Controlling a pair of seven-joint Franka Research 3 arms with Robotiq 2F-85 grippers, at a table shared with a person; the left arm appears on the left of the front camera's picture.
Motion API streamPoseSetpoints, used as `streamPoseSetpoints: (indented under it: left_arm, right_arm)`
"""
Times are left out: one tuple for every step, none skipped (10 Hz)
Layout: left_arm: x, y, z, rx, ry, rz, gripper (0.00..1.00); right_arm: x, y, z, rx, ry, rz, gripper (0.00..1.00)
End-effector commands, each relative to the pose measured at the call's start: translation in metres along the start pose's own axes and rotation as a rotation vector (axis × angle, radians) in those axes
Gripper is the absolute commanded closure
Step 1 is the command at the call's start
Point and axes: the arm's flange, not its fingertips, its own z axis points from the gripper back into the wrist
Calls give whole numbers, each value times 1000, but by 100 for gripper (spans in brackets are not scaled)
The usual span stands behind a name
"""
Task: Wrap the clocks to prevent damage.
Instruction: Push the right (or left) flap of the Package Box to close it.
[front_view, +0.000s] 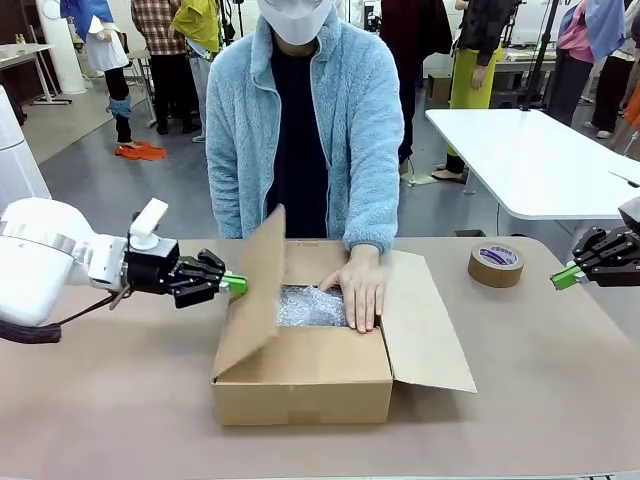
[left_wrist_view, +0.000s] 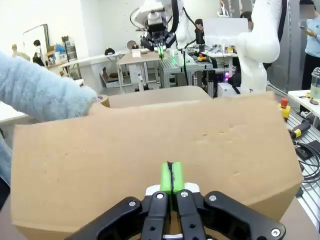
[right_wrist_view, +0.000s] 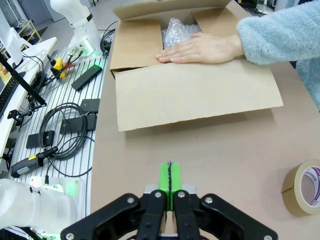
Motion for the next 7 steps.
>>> streamPoseSetpoints:
  left_arm:
    - [-19,9,-20,8,41,-5,100]
    - [-26,9,-23,4,56,6,100]
    - [-29,8,-24,6,62,9,100]
    - [-29,9,-23,6,64,9,100]
    - [-29,8,-21,5,61,10,100]
    - [-27,3,-16,-9,55,1,100]
    - [-24,-6,-6,-47,54,-12,100]
  right_arm:
    - [-1,0,-2,-1,-19,9,99]
    - [-1,0,-2,-1,-19,9,99]
    - [-1,0,-2,-1,-19,9,99]
    - [-1,0,-2,-1,-19,9,99]
    - [-1,0,-2,-1,-19,9,99]
    - [-1,0,-2,-1,-19,9,99]
    - [-1,0,-2,-1,-19,9,99]
